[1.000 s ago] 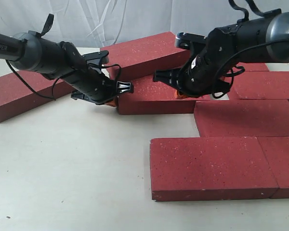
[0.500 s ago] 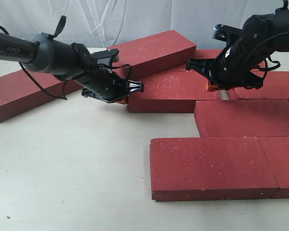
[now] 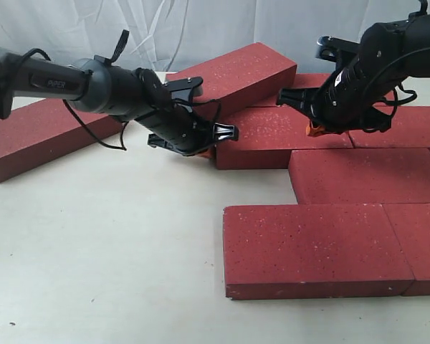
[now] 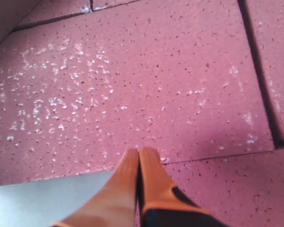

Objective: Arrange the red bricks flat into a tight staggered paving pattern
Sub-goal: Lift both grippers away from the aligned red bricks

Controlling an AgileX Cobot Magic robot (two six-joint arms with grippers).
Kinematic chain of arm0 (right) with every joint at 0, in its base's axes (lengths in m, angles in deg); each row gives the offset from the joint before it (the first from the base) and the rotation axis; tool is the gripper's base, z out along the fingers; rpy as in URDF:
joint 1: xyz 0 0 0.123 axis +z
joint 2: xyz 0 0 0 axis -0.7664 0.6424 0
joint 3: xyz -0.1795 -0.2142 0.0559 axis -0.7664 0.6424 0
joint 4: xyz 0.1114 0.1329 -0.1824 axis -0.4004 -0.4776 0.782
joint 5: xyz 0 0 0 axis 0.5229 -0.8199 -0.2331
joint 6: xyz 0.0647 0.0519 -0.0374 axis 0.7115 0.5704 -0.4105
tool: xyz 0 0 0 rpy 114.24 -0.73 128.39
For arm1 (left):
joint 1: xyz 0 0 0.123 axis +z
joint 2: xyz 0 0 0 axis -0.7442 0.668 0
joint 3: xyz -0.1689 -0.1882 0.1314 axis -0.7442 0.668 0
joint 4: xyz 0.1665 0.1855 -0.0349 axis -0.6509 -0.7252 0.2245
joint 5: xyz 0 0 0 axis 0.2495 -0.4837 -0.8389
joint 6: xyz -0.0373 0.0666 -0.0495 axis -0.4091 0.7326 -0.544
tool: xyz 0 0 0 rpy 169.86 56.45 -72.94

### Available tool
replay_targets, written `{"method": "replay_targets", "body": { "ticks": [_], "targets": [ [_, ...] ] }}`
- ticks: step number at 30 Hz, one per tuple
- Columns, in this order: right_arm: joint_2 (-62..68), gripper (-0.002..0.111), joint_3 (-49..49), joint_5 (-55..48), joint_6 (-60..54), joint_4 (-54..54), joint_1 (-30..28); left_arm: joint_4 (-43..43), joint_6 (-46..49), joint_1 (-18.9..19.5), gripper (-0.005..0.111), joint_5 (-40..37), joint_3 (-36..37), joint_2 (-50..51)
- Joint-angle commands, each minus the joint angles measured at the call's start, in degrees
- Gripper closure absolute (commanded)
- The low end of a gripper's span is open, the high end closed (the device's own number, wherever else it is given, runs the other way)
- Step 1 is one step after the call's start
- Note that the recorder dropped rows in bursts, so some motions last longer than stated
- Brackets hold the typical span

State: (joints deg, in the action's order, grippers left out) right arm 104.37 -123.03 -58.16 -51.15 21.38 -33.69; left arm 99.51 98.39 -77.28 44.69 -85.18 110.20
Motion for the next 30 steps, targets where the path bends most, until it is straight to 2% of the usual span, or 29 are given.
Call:
{"method": "replay_targets", "body": {
  "ticks": [1, 12, 22, 27, 30],
  "targets": [
    [-0.6, 0.109, 0.2, 0.1, 0.0, 0.6, -0.3, 1.4, 0.0, -1.6, 0.107, -0.6, -2.1, 0.1],
    [-0.6, 0.109, 0.2, -1.1, -0.5, 0.6, -0.3, -2.6, -0.2, -0.6, 0.107, -4.1, -2.1, 0.3],
    [-4.6, 0.109, 0.2, -8.6, -4.4, 0.0, -0.3, -2.9, -0.2, 4.0, 0.107, -17.9, -2.1, 0.2],
    [-7.5, 0.109, 0.2, -14.2, -8.3, -0.2, -0.3, -4.9, -0.9, 4.7, 0.107, -24.5, -2.1, -0.2],
    [-9.2, 0.109, 0.2, -18.3, -10.2, -0.2, -0.3, -8.3, -5.8, 4.7, 0.107, -27.9, -2.1, -1.3]
  ]
}}
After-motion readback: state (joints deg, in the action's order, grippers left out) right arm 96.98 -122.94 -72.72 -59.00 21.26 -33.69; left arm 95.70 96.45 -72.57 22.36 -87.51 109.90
